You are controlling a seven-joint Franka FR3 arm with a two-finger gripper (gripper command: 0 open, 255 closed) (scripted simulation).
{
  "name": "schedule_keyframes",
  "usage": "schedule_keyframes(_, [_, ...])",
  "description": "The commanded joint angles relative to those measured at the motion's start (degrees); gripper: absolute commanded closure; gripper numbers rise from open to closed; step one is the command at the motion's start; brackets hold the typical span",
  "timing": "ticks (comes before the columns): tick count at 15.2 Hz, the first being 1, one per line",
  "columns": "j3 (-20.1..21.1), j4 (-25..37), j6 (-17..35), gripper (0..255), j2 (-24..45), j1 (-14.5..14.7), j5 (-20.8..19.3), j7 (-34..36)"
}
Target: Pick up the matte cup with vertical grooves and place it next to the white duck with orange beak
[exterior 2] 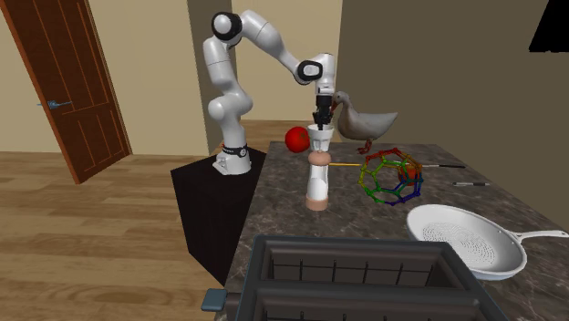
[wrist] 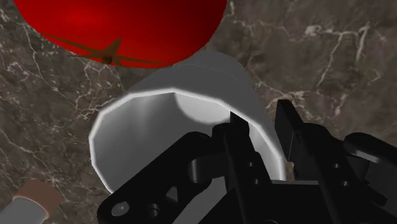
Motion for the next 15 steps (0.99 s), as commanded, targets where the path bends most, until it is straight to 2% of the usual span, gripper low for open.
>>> schedule_keyframes(1, [0.0, -0.8, -4.2, 0, 0.2, 0.1, 0.4, -0.3])
schedule_keyframes(5, [-0.5, -1.0, -5.6, 0, -1.6, 0.6, 1.4, -1.1])
schedule_keyframes(6, [0.0, -0.5, -4.1, 0, 0.7, -0.1, 0.1, -0.1])
schedule_keyframes(10, [-0.6, 4.7, -12.0, 0, -2.3, 0.8, 1.8, -1.5])
schedule_keyframes(15, [-0.6, 4.7, -12.0, 0, -2.3, 0.8, 1.8, -1.5])
